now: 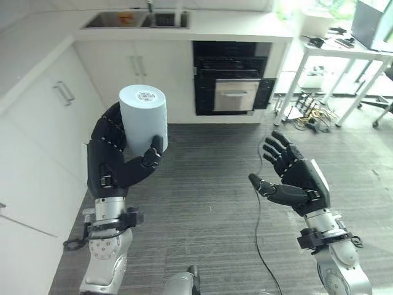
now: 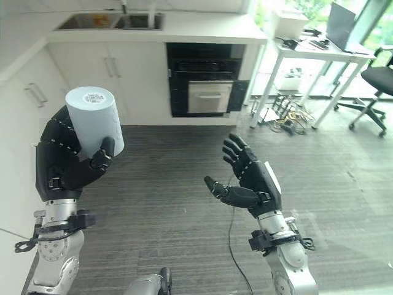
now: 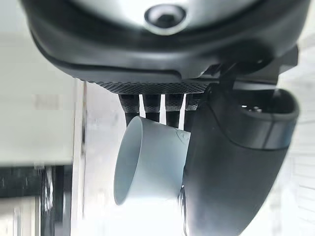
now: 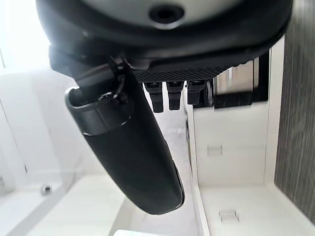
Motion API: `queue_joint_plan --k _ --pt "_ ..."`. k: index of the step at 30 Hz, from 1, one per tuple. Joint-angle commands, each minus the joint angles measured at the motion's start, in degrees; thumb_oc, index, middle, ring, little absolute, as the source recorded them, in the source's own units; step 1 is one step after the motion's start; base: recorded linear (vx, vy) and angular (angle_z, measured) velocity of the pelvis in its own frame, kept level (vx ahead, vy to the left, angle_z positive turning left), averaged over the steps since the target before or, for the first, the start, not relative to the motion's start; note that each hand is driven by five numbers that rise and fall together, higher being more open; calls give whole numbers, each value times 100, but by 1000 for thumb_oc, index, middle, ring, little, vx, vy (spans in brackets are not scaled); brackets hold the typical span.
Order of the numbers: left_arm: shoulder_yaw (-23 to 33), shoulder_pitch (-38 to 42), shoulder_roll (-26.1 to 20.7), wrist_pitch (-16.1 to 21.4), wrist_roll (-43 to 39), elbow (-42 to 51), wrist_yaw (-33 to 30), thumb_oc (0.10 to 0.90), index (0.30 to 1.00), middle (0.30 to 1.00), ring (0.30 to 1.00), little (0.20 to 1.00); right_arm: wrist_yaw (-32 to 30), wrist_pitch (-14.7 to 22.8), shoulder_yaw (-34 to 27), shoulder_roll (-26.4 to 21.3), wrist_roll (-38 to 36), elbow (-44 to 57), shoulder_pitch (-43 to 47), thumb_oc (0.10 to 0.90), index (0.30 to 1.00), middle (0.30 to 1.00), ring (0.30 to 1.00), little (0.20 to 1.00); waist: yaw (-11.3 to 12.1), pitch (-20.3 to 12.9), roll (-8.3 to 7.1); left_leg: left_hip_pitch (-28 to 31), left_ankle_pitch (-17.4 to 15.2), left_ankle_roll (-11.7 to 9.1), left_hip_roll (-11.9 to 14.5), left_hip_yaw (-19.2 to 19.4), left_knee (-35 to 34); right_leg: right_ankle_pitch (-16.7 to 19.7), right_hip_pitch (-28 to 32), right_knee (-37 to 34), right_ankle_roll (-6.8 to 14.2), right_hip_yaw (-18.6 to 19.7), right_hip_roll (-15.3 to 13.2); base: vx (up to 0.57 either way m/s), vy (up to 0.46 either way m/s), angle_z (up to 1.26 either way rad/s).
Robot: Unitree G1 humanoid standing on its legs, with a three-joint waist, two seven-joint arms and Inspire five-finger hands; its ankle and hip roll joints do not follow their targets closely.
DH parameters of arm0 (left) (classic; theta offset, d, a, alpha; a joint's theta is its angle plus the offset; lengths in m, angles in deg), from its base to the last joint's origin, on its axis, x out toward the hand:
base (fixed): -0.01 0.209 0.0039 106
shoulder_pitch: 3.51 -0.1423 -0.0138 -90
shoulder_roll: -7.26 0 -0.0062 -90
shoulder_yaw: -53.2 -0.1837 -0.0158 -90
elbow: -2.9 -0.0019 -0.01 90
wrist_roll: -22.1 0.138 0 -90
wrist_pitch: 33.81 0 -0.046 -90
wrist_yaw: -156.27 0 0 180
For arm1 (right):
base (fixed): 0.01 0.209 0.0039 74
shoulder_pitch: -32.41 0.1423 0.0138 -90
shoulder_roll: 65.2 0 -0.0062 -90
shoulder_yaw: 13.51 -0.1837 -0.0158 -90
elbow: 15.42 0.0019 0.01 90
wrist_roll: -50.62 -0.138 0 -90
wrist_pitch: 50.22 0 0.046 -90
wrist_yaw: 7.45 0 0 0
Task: Place the dishes in the dishwasher.
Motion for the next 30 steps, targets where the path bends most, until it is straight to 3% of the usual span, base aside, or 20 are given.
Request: queue_joint_plan --k 1,2,3,4,5,7,8,9,12,13,18,19,22,23,24,25,27,28,29,30 --pt "208 345 -191 315 534 954 -71 400 300 300 300 300 -32 477 -180 -169 160 633 321 800 900 900 900 900 -171 -262 130 450 -274 -392 461 -517 -342 -283 -6 646 192 -470 750 100 157 45" --pt "208 345 -191 315 534 954 -71 400 300 300 300 300 -32 477 -180 -169 160 633 321 800 900 900 900 900 -171 -262 130 450 -274 -392 461 -517 -342 -283 -6 646 192 -470 750 136 98 27" --pt "210 417 -268 238 583 972 -202 400 300 300 300 300 -71 459 -96 -240 102 556 405 800 900 900 900 900 -150 -184 56 507 -292 -418 426 -495 -342 -663 -202 487 100 -362 1083 144 -14 -6" --pt "222 499 -311 203 576 951 -243 400 300 300 300 300 -87 441 -85 -316 14 501 503 800 900 900 900 900 -169 -139 35 501 -254 -454 422 -520 -342 -758 -224 45 27 -408 1434 184 -42 -29" --pt "215 538 -326 199 615 932 -278 400 300 300 300 300 -80 441 -89 -344 -34 475 556 800 900 900 900 900 -185 -120 18 502 -253 -475 422 -515 -342 -742 -257 -217 4 -444 1565 134 -152 -33" --pt "242 576 -332 240 725 904 -316 400 300 300 300 300 -35 512 -96 -349 -103 403 655 800 900 900 900 900 -195 22 -187 574 -314 -532 324 -276 -342 -1045 -902 -242 35 -469 1455 103 -206 -39" --pt "243 562 -317 233 791 928 -346 400 300 300 300 300 -10 521 -100 -336 -128 401 664 800 900 900 900 900 -217 42 -262 606 -377 -524 258 -207 -342 -988 -1180 -242 112 -379 1419 195 -235 -74" --pt "227 520 -293 229 950 951 -412 400 300 300 300 300 35 567 -78 -273 -120 404 627 800 900 900 900 900 -316 85 -343 709 -514 -486 145 -180 -342 -685 -1629 -242 209 -112 1410 225 -209 -69" --pt "189 429 -266 231 1068 977 -412 400 300 300 300 300 134 688 -32 -119 -55 456 434 800 900 900 900 900 -517 128 -376 1007 -756 -376 -10 -315 -342 -390 -2204 -242 249 395 1465 393 -265 15" --pt "231 357 -280 249 1116 965 -397 400 300 300 300 300 271 762 -62 -88 -147 430 352 800 900 900 900 900 -562 94 -362 1161 -886 -316 -65 -365 -342 -561 -2260 -242 265 378 1508 426 -312 82" --pt "216 318 -287 212 1034 973 -375 400 300 300 300 300 218 736 -45 -169 -217 445 397 800 900 900 900 900 -576 -51 -329 1331 -936 -333 -77 -383 -342 -584 -2063 -242 276 315 1526 291 -242 33" --pt "83 350 -258 172 914 999 -363 400 300 300 300 300 -6 666 78 -172 -10 454 579 800 900 900 900 900 -612 -392 -188 1731 -781 -575 65 -443 -342 -798 -1735 -242 13 236 1701 577 -459 6" --pt "59 312 -210 155 746 1015 -357 400 300 300 300 300 38 615 8 -221 11 431 511 800 900 900 900 900 -647 -512 -114 1897 -37 -848 248 -360 -342 -1008 -1535 -242 -180 177 1824 432 -370 -28" --pt "62 235 -146 142 553 1024 -294 400 300 300 300 300 147 632 -100 -310 -75 442 354 800 900 900 900 900 -655 -556 -185 2061 775 -1046 254 -388 -332 -1167 -1368 -242 -361 282 1898 341 -326 -43" --pt "72 177 -120 200 520 1017 -238 400 300 300 300 300 204 636 -153 -345 -130 442 297 800 900 900 900 900 -661 -539 -216 1989 989 -1113 282 -402 17 -1210 -1295 -242 -433 329 1929 402 -439 -65" --pt "72 70 -58 319 546 1028 -130 400 300 300 300 300 311 695 -229 -380 -156 399 193 800 900 900 900 900 -670 -475 -288 1517 1156 -1156 324 -335 1055 -1265 -1160 -242 -587 411 1980 241 -298 -49" --pt "66 12 -23 381 544 1012 -65 400 300 300 300 300 361 720 -282 -411 -156 336 151 800 900 900 900 900 -651 -403 -355 1091 1141 -1095 399 -256 1640 -1292 -1045 -242 -662 438 1973 168 -202 -41" --pt "58 -4 -2 403 519 962 -30 400 300 300 300 300 354 719 -312 -442 -179 285 163 800 900 900 900 900 -598 -325 -351 675 870 -933 316 -339 1842 -1299 -967 -242 -658 457 1996 123 -62 -26" --pt "77 -24 13 403 521 945 -27 400 300 300 300 300 367 703 -306 -444 -202 252 206 800 900 900 900 900 -551 -280 -337 529 680 -818 141 -365 1673 -1314 -935 -242 -618 529 2018 205 17 -13" --pt "144 -132 23 439 526 930 -26 400 300 300 300 300 460 660 -289 -413 -257 219 254 800 900 900 900 900 -495 -255 -301 579 589 -741 -13 -341 1043 -1367 -903 -242 -553 684 2098 228 86 -23"
